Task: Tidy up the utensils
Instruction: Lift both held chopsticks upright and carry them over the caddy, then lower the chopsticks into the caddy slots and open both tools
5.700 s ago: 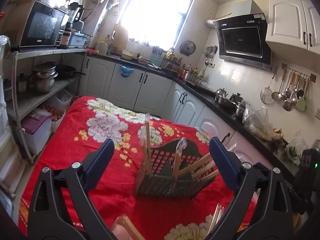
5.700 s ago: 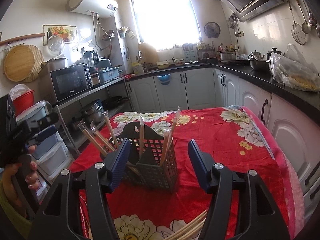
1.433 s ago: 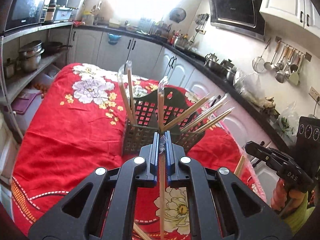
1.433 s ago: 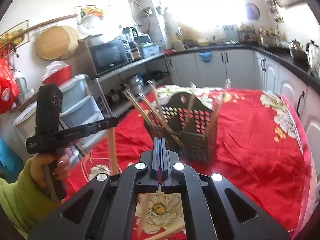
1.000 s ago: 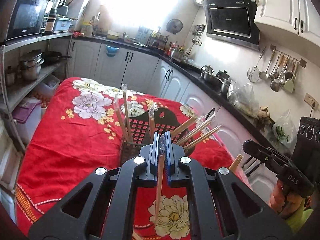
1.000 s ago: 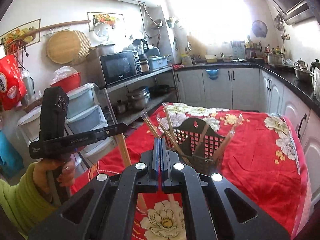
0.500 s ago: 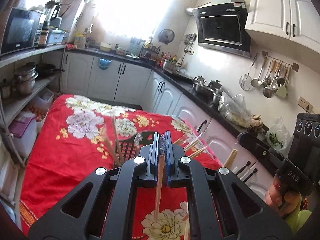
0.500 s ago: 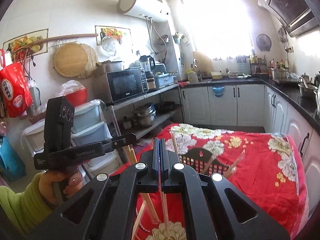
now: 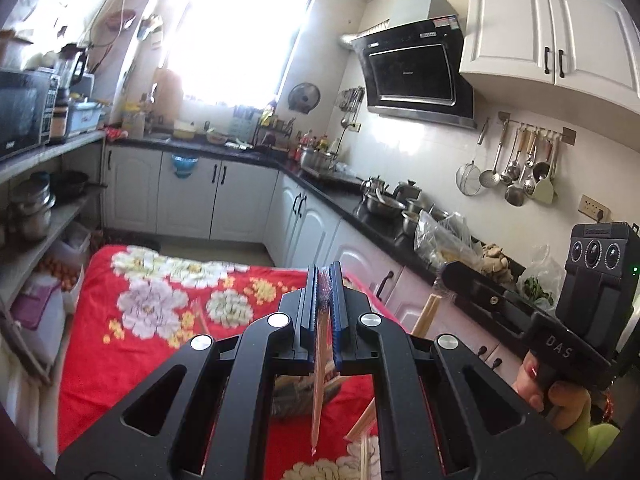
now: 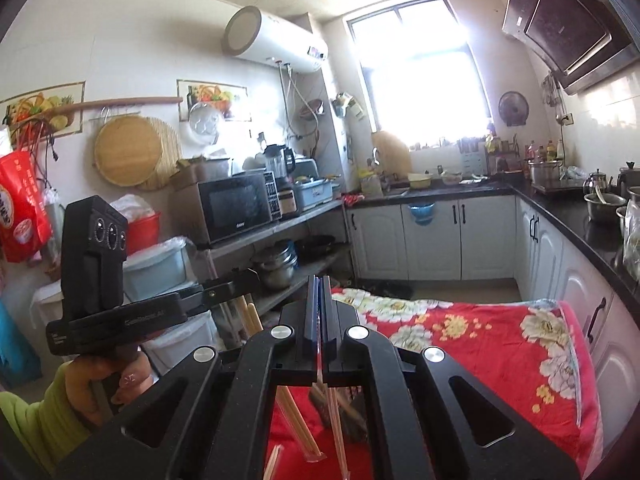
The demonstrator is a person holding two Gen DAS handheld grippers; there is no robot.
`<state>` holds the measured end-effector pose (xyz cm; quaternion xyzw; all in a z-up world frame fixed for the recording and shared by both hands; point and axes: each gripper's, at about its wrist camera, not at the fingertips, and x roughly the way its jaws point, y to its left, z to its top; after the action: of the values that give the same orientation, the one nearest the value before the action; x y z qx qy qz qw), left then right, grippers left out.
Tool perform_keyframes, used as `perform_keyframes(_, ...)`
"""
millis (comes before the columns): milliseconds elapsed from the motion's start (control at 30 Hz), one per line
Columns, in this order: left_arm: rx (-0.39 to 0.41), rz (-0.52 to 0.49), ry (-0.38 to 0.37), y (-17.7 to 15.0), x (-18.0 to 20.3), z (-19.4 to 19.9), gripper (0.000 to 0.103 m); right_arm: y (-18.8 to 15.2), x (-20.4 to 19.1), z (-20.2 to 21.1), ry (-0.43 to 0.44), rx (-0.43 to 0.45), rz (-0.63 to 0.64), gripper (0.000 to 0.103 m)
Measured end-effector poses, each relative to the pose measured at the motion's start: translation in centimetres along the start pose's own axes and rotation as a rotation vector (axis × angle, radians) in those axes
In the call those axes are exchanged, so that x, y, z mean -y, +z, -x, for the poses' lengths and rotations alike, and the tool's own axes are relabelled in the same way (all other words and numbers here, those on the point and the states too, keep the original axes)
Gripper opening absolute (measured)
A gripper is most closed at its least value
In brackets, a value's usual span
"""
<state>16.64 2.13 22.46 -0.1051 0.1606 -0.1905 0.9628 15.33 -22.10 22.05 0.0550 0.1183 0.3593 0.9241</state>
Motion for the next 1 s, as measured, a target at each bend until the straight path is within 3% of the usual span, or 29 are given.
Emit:
perform_keyframes(467, 0.039, -0.012, 0.058, 3.4, -0.4, -4.8, 0.003, 3.0, 2.2, -3.1, -0.057, 0.032, -0.013, 0.001)
perform_keyframes(567, 0.062, -0.029, 0.098, 3.3, -0.6, -5.7, 0.003, 3.1, 2.7, -3.8, -0.083, 0.042, -0.007, 0.001)
perform_keyframes(833, 0.046, 0.019, 0.118, 2.3, -2.0, -8.4, 0.003, 3.4, 3.6, -5.3, -0.11, 0.055, 0.01, 0.001)
perform_keyframes(1000, 0.054, -0.018, 0.131, 1.3, -1.8, -9.4, 0.003, 3.0, 4.2, -6.1, -0.174, 0.074, 0.049, 0.001)
